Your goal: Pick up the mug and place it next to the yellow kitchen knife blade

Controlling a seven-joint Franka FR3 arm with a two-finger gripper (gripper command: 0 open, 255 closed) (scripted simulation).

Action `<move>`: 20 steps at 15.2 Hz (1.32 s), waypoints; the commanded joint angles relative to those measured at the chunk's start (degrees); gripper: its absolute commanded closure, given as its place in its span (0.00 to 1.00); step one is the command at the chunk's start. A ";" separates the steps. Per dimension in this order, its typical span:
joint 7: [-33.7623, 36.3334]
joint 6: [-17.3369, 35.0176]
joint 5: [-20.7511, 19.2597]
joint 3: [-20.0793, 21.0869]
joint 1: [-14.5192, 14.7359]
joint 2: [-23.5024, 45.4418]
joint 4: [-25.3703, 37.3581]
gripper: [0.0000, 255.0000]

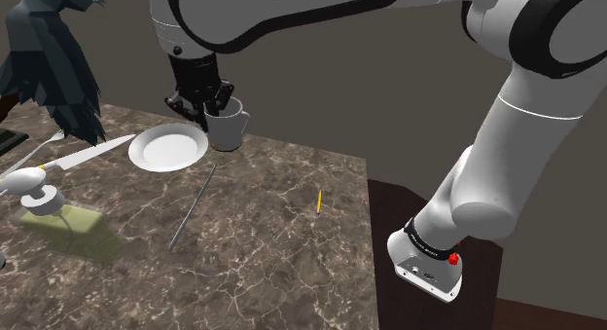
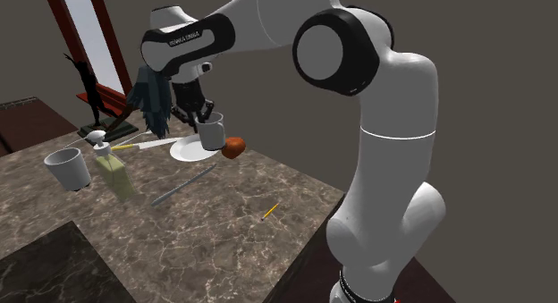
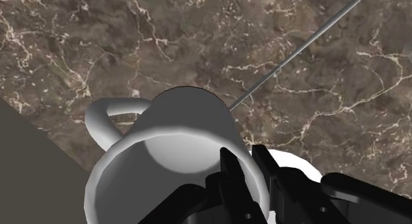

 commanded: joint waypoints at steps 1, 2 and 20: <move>2.75 -0.86 -2.00 0.55 2.05 4.48 4.69 1.00; 3.93 -1.43 -2.93 0.68 3.18 6.63 7.10 1.00; 11.67 -10.00 -12.08 -1.72 19.89 36.65 44.18 1.00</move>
